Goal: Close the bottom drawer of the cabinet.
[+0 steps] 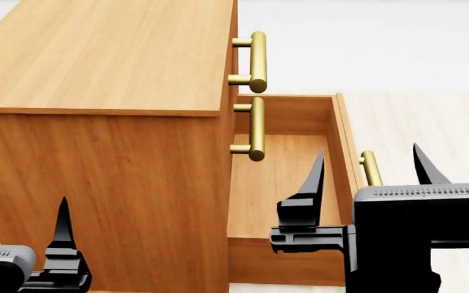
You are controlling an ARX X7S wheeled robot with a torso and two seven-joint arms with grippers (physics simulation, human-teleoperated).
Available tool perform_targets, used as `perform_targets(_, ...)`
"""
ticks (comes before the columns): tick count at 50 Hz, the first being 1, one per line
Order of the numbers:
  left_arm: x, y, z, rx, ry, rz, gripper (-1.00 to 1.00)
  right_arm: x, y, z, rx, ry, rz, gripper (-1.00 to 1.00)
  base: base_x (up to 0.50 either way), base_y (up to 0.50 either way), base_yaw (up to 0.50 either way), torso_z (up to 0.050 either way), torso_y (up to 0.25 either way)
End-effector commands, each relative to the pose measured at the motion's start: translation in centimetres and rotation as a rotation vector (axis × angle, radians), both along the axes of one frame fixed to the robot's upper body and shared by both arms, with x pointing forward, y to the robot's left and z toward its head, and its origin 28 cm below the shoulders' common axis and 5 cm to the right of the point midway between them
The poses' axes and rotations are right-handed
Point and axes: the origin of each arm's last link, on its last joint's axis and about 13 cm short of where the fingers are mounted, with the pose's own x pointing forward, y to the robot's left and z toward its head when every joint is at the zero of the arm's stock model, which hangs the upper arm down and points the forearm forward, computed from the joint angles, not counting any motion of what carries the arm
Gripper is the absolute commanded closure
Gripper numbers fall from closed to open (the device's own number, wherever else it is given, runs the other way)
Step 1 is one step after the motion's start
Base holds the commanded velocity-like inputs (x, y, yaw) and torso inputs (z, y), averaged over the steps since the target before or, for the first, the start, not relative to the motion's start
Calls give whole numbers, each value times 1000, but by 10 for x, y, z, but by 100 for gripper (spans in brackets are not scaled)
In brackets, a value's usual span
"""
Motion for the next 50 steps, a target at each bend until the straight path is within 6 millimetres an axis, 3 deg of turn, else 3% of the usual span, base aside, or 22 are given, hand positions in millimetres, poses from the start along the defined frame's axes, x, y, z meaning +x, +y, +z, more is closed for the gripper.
perform_targets(1,0,1,0,-6,-1,2,-100,4,-32,23,-68,-30,-70,-100,0,0,0,0,0)
perform_targets(11,1,1,-2,-5,4,2,-100,19,-77,-17,-109,27,-169,-100,0,0,0,0,0)
perform_targets(20,1,2,-3,-7,6,4,-100,28,-100,-57,-99,97,-175,-100,0,0,0,0,0)
perform_targets(29,-1,3,-4,-11,6,4,-100,27,-108,-86,-71,144,-190,-100,0,0,0,0,0)
perform_targets(41,-1,3,-5,-13,7,3,-100,27,-105,-130,-37,205,-154,-100,0,0,0,0,0)
perform_targets(50,-2,2,-5,-15,7,0,-100,31,-99,-146,-30,229,-120,-100,0,0,0,0,0)
